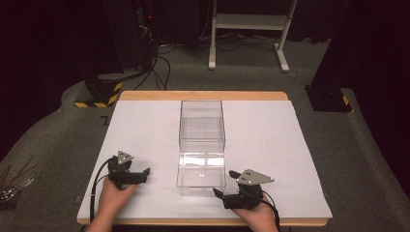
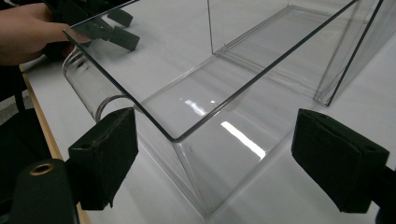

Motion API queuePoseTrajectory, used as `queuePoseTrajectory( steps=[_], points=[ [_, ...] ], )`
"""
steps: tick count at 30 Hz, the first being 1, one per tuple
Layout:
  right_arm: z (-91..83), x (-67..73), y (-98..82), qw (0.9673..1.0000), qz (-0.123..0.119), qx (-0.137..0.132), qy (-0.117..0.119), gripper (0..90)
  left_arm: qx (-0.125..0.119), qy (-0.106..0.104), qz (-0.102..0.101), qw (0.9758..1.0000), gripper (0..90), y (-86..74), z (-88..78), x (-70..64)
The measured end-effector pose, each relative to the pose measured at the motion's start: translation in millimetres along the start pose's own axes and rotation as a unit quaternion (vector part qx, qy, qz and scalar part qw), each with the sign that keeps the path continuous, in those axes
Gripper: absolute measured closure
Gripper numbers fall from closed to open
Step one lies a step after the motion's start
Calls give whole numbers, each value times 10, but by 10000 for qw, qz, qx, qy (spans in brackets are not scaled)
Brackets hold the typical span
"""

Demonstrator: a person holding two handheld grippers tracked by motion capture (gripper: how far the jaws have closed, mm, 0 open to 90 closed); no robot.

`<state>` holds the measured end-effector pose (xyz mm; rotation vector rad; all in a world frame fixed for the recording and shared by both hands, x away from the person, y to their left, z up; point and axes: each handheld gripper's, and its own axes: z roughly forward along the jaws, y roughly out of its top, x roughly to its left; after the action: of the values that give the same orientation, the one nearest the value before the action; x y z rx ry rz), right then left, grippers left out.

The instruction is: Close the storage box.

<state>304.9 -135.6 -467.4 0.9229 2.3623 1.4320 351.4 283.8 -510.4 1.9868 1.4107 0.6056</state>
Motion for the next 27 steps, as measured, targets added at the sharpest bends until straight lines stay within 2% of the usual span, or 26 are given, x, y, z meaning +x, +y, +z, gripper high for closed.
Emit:
queuePoseTrajectory(
  steps=[17, 27],
  points=[
    [55, -16, 15, 10000, 24, -44, 18, 145, -6, 16, 28, 10000, 13, 0, -1, 0],
    [100, -62, 46, 9998, 83, -102, -161, 144, -8, 17, 28, 10000, 14, 0, -1, 0]
  ],
)
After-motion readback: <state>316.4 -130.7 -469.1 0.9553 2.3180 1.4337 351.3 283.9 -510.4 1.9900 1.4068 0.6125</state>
